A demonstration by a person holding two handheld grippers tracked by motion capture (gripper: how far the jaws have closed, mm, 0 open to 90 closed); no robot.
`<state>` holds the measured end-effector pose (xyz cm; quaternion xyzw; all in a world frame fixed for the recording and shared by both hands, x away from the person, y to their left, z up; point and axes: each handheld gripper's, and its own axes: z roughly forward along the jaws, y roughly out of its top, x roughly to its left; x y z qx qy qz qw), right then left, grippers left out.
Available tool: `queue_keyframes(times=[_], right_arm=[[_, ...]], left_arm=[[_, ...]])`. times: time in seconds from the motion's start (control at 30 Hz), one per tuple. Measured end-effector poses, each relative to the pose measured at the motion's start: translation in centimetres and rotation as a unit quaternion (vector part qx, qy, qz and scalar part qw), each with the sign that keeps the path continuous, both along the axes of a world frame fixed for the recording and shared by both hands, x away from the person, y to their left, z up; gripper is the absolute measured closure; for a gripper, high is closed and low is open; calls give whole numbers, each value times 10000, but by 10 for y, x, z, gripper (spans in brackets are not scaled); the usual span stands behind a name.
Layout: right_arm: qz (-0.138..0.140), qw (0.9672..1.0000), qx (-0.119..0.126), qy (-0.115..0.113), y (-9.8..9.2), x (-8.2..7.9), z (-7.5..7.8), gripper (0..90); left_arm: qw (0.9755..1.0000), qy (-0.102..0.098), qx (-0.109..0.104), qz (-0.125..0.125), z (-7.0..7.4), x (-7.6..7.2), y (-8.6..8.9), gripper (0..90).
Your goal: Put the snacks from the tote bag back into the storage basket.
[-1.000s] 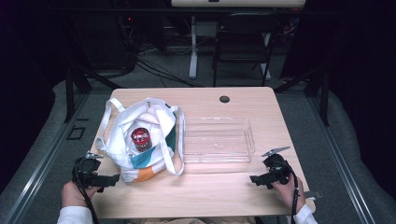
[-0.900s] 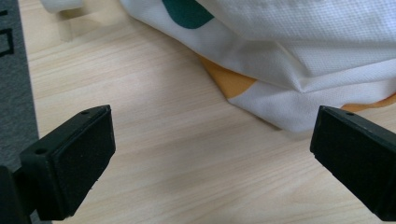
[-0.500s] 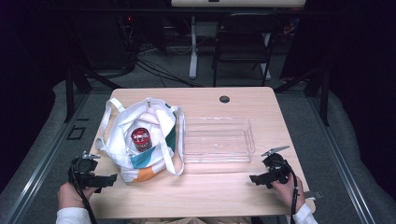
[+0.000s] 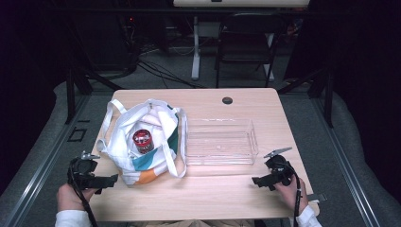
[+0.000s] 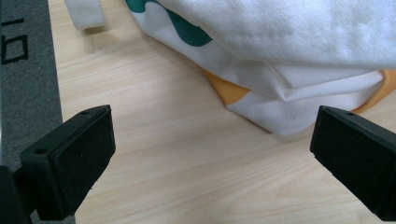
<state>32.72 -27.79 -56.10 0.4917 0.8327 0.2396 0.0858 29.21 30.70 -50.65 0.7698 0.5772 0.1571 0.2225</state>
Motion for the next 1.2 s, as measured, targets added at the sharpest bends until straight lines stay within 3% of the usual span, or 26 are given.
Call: queue_keyframes(times=[0.33, 0.73, 0.97, 1.2], right_arm=[[-26, 10000, 56, -14, 1, -1, 0, 15], [-12, 10000, -38, -16, 0, -2, 2, 19], [-26, 10000, -45, -42, 0, -2, 3, 22], [-58, 10000, -20, -63, -2, -3, 4, 25]], left_arm=[[10000, -59, -71, 35, 13, 2, 0, 2], [9994, -297, -182, 42, 41, 10, -3, 2], [9991, -338, -261, -20, 51, 20, -12, 2], [9990, -372, -201, -158, 59, 34, -23, 2]])
